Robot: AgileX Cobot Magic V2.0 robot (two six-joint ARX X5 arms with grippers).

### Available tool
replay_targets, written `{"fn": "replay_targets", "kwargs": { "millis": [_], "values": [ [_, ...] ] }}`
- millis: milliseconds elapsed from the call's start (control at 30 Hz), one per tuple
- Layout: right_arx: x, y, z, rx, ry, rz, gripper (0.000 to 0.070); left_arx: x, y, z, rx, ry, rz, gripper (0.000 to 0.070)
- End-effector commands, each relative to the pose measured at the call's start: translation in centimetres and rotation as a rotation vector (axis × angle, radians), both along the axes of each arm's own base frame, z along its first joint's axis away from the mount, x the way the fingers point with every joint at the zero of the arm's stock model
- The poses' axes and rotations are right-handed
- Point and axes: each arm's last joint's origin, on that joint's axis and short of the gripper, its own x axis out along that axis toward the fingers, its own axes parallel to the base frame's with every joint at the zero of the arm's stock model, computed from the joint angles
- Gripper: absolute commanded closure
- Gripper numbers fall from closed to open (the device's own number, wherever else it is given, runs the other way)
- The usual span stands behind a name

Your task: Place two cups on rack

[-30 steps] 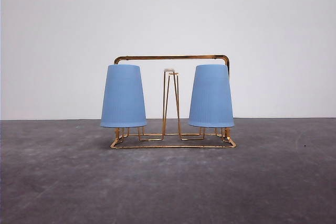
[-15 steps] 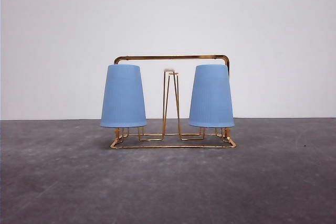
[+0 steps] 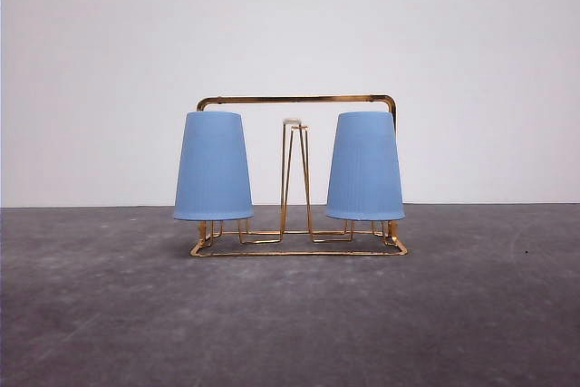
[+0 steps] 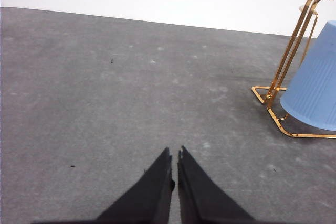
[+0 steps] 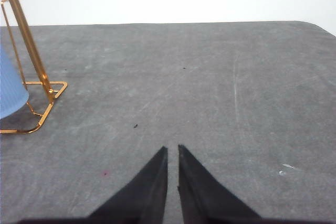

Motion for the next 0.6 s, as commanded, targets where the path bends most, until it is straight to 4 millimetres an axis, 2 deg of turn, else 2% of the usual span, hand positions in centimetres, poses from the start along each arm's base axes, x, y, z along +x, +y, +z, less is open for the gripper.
{"fn": "replay_targets", "kwargs": {
  "millis": [0,567],
  "values": [
    [0.04,-0.02,-0.02,-0.006,-0.007,-0.003,0.0667,0.05,0.01,-0.54,0.003,0.019,0.002,0.0700],
    [0.04,-0.02,-0.03,-0.006,-0.007,-0.003,0.0667,0.05,0.01,-0.54,0.003,0.019,0.002,0.0700]
  ]
}}
